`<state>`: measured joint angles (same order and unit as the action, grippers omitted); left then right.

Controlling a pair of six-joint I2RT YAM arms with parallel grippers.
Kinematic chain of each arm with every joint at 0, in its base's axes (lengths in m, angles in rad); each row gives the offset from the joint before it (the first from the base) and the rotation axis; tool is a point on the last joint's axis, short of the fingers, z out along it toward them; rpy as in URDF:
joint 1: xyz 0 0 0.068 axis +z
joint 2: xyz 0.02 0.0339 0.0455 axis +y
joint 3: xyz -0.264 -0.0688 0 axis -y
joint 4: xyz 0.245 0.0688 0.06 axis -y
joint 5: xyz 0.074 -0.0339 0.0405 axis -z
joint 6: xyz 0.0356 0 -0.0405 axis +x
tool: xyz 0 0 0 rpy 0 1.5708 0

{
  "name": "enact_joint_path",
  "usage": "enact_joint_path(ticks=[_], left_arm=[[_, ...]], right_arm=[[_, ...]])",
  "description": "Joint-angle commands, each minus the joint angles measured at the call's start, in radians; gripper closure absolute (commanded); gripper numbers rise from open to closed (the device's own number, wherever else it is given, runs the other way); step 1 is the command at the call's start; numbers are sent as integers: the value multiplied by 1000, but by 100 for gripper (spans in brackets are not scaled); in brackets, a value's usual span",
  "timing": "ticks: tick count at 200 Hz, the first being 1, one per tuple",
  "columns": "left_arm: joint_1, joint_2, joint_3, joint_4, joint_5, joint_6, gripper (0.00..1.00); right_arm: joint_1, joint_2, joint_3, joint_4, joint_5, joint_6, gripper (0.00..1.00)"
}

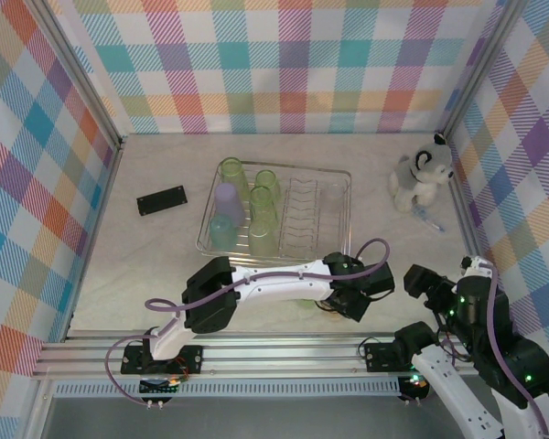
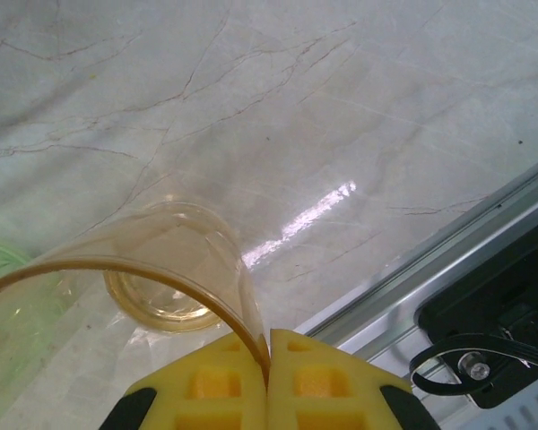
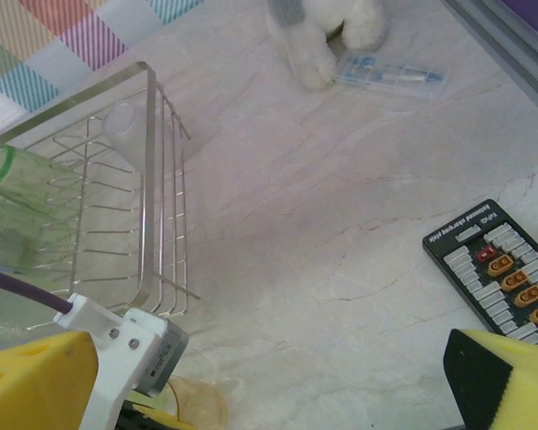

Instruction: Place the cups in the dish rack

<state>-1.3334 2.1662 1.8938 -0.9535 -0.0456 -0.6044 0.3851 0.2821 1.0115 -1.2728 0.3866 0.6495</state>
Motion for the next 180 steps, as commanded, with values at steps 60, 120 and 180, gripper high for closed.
enact_joint_path(ticks=[60,120,180], left_arm=[[25,-393,-322,435,158,167,100],[208,-736,-683,773,283,94,100],[410,-1001,-922,1066,388,-60,100]], right_arm=[[-3,-2,-50,116,-2,-6,1],[-3,239,-16,224,-230,-66,1],[-6,447,42,541,-598,-93,1]])
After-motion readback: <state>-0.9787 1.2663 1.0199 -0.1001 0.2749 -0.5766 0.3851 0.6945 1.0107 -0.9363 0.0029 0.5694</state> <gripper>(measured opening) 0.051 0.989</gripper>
